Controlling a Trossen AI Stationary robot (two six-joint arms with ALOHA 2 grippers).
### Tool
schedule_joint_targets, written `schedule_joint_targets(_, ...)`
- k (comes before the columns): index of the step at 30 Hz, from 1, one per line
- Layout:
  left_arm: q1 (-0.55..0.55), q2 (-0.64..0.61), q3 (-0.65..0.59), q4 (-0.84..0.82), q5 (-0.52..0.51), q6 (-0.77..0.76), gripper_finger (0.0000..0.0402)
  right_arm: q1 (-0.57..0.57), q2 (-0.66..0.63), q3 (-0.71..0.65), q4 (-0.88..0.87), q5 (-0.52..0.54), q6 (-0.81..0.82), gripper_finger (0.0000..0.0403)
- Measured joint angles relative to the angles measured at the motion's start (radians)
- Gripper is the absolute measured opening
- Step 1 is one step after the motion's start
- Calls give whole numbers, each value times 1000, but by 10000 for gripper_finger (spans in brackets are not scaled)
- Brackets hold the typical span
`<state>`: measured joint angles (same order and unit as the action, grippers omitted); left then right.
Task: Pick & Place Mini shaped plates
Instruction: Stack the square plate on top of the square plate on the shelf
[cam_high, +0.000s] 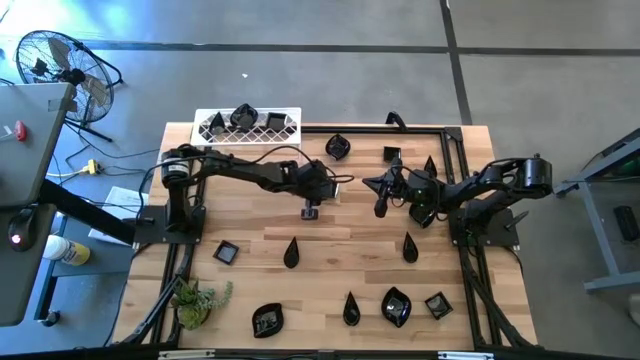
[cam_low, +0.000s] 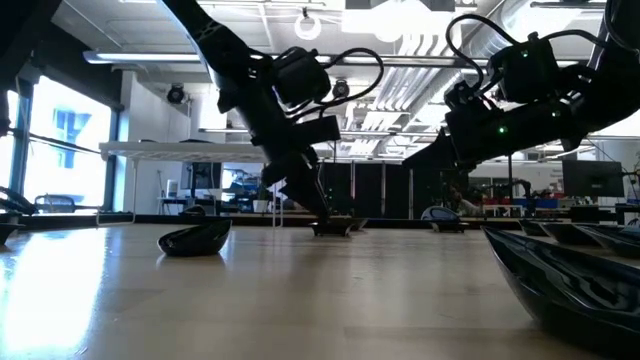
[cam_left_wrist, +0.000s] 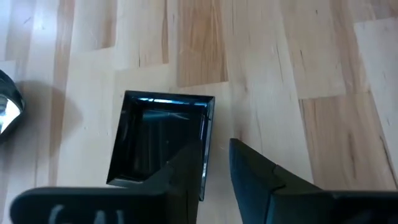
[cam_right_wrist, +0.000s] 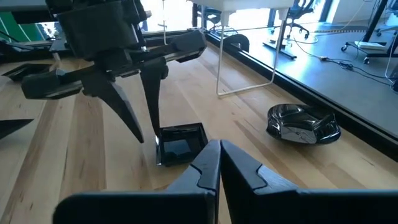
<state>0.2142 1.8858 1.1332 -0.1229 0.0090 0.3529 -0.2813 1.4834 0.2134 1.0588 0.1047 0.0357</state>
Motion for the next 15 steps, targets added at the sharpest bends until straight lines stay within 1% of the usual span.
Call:
schedule_joint_targets(6,0,0,0,-8,-1,9,72,0,0,0,0,0,-3,2)
schedule_joint_targets(15,0,25,-1,19,-2,10,72,0,0,1,0,0,-3,5)
